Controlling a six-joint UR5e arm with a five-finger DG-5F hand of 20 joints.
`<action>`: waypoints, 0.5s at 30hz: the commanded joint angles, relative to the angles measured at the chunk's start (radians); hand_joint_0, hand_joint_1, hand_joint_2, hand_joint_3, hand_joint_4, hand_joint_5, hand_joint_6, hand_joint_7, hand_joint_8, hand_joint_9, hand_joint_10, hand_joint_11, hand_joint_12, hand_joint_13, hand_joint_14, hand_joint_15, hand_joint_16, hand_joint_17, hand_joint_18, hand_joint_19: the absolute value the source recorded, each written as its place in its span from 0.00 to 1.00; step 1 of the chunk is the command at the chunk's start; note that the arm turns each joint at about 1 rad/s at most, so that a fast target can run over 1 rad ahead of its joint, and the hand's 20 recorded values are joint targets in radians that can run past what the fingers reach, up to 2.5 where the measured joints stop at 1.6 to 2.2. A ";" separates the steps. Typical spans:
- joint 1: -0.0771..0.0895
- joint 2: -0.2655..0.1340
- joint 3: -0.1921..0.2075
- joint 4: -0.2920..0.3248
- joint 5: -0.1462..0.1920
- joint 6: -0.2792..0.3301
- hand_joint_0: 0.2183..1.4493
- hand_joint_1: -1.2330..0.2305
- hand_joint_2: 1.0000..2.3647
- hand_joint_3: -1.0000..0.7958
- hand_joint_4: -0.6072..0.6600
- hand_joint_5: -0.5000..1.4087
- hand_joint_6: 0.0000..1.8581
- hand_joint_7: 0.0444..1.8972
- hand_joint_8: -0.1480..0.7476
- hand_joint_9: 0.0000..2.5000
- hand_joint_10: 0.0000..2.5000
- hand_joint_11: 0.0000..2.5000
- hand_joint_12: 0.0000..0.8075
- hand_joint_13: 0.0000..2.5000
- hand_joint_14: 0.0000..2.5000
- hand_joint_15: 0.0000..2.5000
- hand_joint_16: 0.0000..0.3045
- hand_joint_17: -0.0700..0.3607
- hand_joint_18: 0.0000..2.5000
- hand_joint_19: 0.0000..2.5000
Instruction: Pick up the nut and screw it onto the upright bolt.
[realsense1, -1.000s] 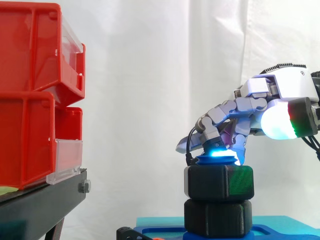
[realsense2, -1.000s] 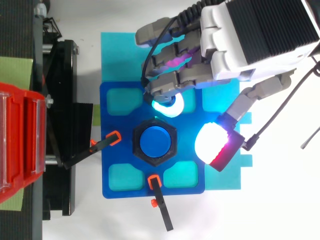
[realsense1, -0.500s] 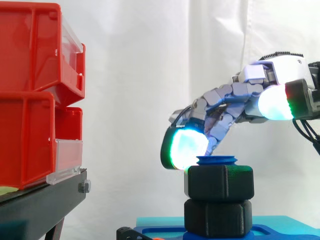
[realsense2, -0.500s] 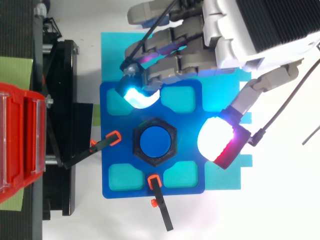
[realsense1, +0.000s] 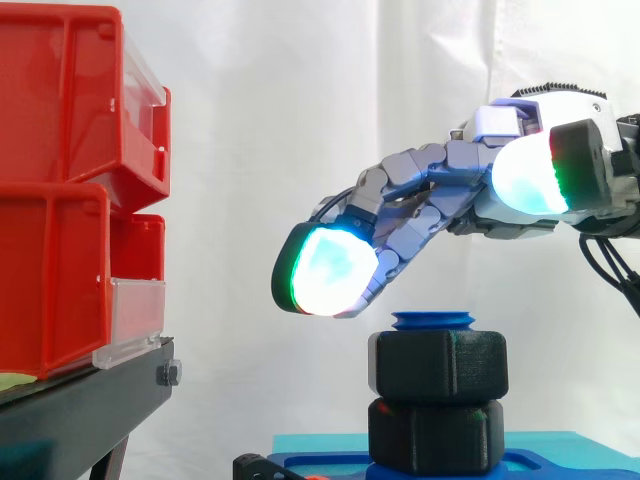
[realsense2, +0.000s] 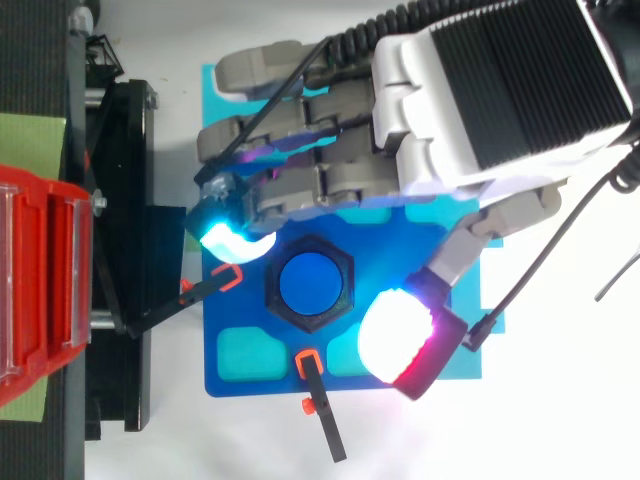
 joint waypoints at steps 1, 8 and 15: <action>0.016 0.000 -0.014 0.035 0.014 0.012 0.21 0.75 0.00 0.28 0.63 0.20 0.27 0.33 0.38 0.20 0.00 0.00 0.36 0.08 0.00 0.00 0.10 0.32 0.00 0.00; 0.026 -0.002 -0.023 0.050 0.019 0.012 0.21 0.76 0.00 0.28 0.63 0.20 0.27 0.35 0.39 0.20 0.00 0.00 0.36 0.08 0.00 0.00 0.10 0.32 0.00 0.00; 0.025 -0.034 -0.023 0.072 0.014 0.028 0.22 0.76 0.00 0.28 0.64 0.21 0.27 0.41 0.40 0.20 0.00 0.00 0.37 0.09 0.00 0.00 0.10 0.32 0.00 0.00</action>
